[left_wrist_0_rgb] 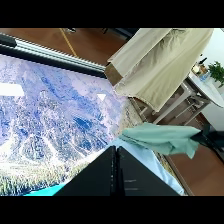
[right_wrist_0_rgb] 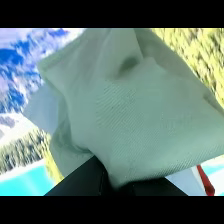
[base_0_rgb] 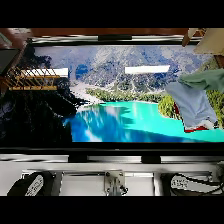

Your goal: Fold the shirts.

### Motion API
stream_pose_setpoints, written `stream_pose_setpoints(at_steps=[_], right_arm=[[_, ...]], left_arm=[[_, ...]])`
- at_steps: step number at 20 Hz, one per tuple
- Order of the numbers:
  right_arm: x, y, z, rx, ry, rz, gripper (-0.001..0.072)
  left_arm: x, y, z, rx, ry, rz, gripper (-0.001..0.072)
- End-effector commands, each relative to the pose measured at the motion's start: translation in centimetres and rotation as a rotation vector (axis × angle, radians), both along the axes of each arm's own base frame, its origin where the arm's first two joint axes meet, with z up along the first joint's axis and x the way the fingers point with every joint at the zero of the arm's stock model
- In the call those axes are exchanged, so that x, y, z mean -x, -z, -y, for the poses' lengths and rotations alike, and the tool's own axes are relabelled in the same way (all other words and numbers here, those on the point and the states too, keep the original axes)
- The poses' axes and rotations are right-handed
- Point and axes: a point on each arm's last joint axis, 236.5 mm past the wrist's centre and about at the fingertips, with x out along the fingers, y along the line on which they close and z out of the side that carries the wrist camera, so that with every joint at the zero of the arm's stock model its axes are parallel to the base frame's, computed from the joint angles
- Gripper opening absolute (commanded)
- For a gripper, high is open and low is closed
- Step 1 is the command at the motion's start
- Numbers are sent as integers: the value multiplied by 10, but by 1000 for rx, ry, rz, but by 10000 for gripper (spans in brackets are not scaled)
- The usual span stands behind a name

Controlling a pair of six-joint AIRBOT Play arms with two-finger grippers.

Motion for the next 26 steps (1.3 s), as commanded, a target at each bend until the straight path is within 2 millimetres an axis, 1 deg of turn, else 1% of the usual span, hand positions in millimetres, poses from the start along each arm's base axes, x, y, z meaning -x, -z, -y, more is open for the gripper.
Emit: stream_pose_setpoints(at_steps=[1, 4, 7, 9, 10, 11, 12, 13, 14, 15, 16, 17, 18, 19, 20, 21, 22, 23, 24, 25, 26], right_arm=[[65, 24, -15, -81, 31, -274, 72], [95, 36, -9, -83, 109, -403, 72], [123, 66, -21, -142, 111, -555, 72], [130, 86, -29, -178, 101, -599, 82], [129, 94, -29, -181, 102, -602, 242], [129, 99, -29, -181, 99, -603, 568], [129, 99, -28, -174, 89, -604, 619], [130, 95, -25, -157, 84, -601, 619], [132, 88, -17, -120, 85, -597, 619], [135, 74, -3, -53, 113, -586, 619], [137, 55, 14, 26, 152, -564, 619], [137, 29, 35, 120, 199, -522, 618], [128, -1, 51, 206, 217, -438, 617], [109, -30, 57, 264, 194, -317, 617], [84, -59, 51, 285, 141, -169, 617], [55, -89, 33, 287, 59, 0, 616], [28, -117, 4, 279, -32, 157, 616], [8, -135, -29, 253, -115, 262, 615], [-5, -138, -66, 220, -197, 296, 614], [-12, -125, -98, 187, -257, 261, 614], [-16, -97, -128, 149, -304, 174, 614]], left_arm=[[3, 2, 4, -17, 21, 2, 29], [9, 6, 9, -28, 55, -11, 29], [11, 9, 11, -35, 65, -17, 29], [9, 15, 9, -62, 55, -28, 29], [9, 18, 8, -74, 51, -33, 29], [8, 19, 7, -82, 47, -36, 29], [8, 20, 6, -88, 45, -37, 29], [7, 24, 5, -103, 38, -43, 28], [5, 30, 2, -132, 27, -55, 29], [4, 38, -2, -168, 13, -70, 28], [2, 49, -6, -218, -3, -89, 28], [0, 62, -9, -261, -19, -125, 27], [-4, 80, -15, -310, -42, -184, 27], [-7, 100, -21, -365, -63, -248, 26], [-11, 123, -27, -435, -83, -316, 26], [-15, 146, -30, -497, -92, -382, 25], [-19, 168, -29, -564, -93, -451, 25], [-21, 187, -24, -639, -78, -513, 25], [-21, 202, -18, -721, -60, -571, 25], [-21, 215, -14, -829, -50, -623, 26], [-24, 224, -16, -969, -65, -662, 26]])
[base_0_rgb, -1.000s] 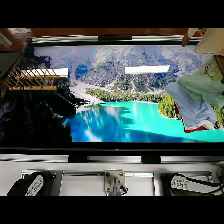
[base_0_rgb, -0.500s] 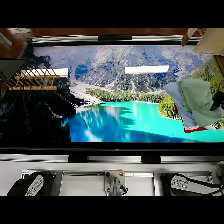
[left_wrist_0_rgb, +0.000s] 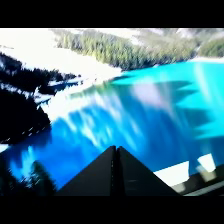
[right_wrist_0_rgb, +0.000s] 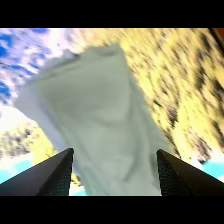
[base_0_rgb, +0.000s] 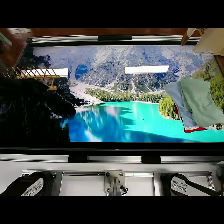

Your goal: Fold the shirts.

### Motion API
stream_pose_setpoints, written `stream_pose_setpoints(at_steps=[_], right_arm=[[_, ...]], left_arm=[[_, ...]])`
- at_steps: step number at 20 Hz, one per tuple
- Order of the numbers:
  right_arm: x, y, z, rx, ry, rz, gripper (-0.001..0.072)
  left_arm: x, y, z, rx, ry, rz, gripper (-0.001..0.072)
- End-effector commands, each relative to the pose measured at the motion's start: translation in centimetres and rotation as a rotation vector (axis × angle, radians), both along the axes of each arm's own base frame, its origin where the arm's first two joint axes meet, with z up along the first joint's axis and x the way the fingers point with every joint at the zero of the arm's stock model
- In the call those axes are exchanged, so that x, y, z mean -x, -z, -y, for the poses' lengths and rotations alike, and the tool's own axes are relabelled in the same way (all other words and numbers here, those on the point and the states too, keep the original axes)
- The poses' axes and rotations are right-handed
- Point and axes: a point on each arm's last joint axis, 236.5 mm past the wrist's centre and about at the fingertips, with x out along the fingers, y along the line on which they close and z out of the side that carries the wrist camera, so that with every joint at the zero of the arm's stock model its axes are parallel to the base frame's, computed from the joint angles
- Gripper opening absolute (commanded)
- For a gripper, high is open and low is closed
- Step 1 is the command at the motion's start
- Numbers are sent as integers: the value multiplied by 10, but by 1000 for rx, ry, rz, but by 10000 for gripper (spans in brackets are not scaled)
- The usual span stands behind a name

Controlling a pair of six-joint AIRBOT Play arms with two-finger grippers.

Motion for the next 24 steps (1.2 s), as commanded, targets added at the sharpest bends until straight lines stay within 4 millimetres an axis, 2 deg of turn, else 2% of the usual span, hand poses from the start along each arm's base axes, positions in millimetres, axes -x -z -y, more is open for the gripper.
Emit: stream_pose_setpoints(at_steps=[1, 2, 3, 4, 5, 8, 11, 24], right_arm=[[-29, 25, -109, -96, -210, -44, 614], [-27, 58, -138, -130, -262, -154, 614], [-23, 85, -162, -161, -304, -245, 614], [-17, 107, -181, -187, -340, -327, 615], [-12, 122, -193, -196, -363, -394, 614], [-7, 144, -215, -187, -408, -479, 614], [-10, 144, -228, -180, -436, -465, 614], [-11, 144, -227, -174, -433, -461, 614]], left_arm=[[-10, 46, -21, -466, -37, -159, 29], [-12, 51, -16, -545, -6, -183, 95], [-12, 56, -7, -573, 21, -215, 306], [-11, 62, 1, -588, 44, -247, 589], [-10, 67, 5, -597, 56, -264, 635], [-13, 74, 2, -603, 52, -281, 635], [-15, 76, 0, -603, 46, -286, 635], [-17, 87, 2, -614, 54, -312, 635]])
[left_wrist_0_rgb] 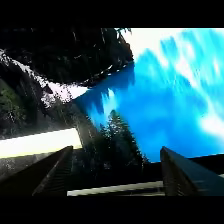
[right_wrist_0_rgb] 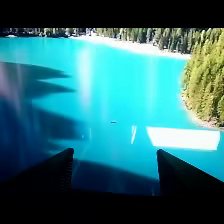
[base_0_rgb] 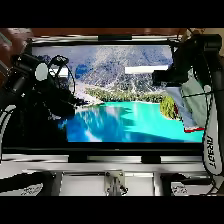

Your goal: Fold the shirts.

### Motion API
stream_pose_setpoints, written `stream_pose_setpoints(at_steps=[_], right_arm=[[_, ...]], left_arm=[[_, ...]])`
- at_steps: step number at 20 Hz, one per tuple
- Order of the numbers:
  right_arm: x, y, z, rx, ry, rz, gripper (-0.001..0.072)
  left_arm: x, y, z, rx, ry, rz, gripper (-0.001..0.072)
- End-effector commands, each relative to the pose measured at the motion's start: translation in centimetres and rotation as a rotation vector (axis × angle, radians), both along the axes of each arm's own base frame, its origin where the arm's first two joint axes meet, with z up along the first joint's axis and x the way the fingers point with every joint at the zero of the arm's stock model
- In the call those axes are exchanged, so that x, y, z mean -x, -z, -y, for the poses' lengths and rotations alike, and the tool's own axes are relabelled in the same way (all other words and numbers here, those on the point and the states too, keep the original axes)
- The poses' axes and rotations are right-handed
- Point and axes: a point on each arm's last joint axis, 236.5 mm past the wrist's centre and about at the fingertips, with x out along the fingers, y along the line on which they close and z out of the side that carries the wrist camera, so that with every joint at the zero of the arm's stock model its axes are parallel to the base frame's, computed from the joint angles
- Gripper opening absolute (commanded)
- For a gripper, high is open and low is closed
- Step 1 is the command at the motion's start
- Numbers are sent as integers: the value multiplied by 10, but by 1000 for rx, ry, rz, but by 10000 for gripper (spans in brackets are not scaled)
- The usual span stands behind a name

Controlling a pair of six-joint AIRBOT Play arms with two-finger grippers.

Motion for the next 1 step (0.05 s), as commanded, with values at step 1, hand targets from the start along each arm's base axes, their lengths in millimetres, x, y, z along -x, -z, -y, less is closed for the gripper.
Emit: stream_pose_setpoints(at_steps=[1], right_arm=[[0, 0, 0, 1, -1, 0, 614]], left_arm=[[0, 1, 0, -2, 0, -3, 635]])
